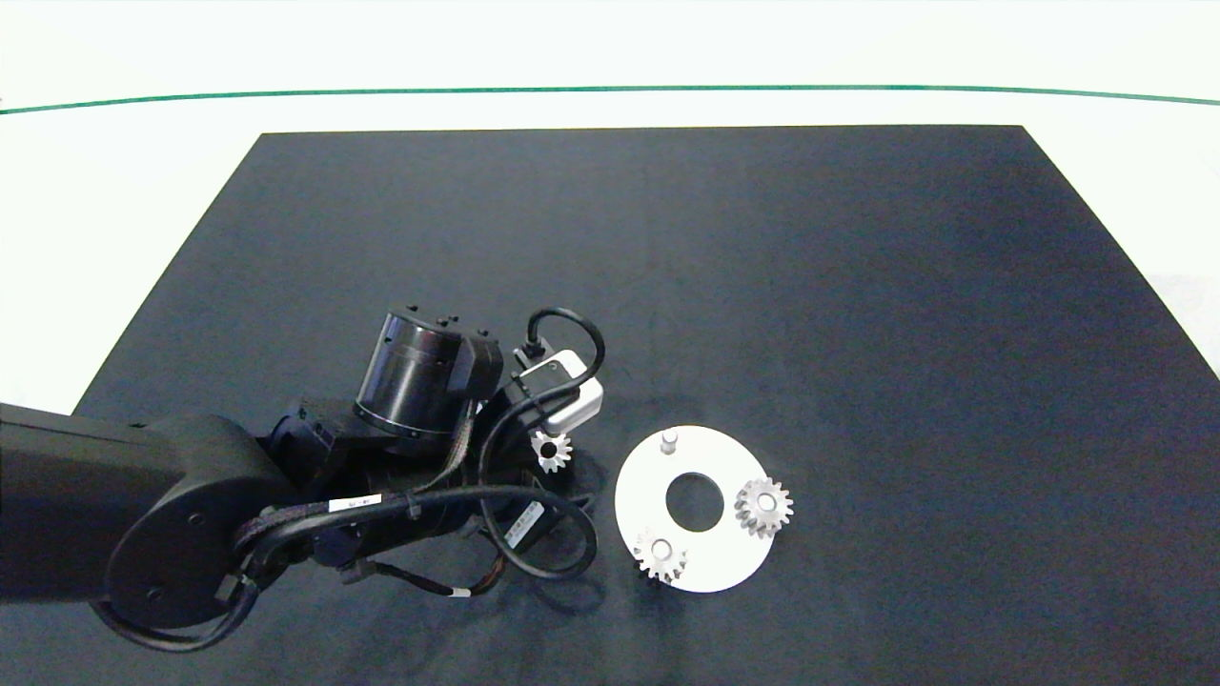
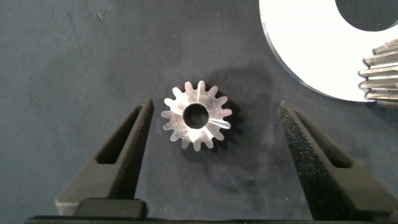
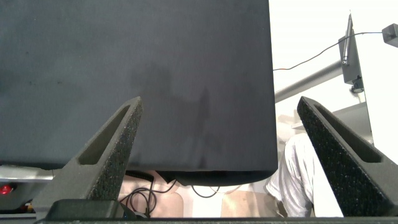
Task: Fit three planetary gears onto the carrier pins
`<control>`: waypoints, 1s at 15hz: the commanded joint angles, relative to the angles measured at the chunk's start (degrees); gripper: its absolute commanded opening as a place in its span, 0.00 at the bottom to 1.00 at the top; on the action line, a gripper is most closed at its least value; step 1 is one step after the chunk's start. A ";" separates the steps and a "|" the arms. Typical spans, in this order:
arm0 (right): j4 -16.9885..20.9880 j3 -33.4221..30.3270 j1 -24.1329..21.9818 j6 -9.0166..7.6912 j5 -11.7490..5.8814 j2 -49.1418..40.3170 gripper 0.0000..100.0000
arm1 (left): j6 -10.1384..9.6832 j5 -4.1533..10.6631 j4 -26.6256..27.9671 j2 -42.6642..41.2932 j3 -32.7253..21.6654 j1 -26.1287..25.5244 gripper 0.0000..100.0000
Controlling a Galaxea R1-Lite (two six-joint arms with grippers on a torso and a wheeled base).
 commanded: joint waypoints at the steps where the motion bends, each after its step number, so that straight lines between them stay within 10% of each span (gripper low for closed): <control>1: 0.22 -0.28 0.03 -0.10 -0.16 0.05 1.00 | 0.15 0.05 -0.26 0.36 -0.24 0.26 0.73; 15: 0.40 -1.69 0.03 -0.27 -0.16 -0.04 1.00 | 2.62 -1.10 -2.63 1.50 1.07 1.84 0.46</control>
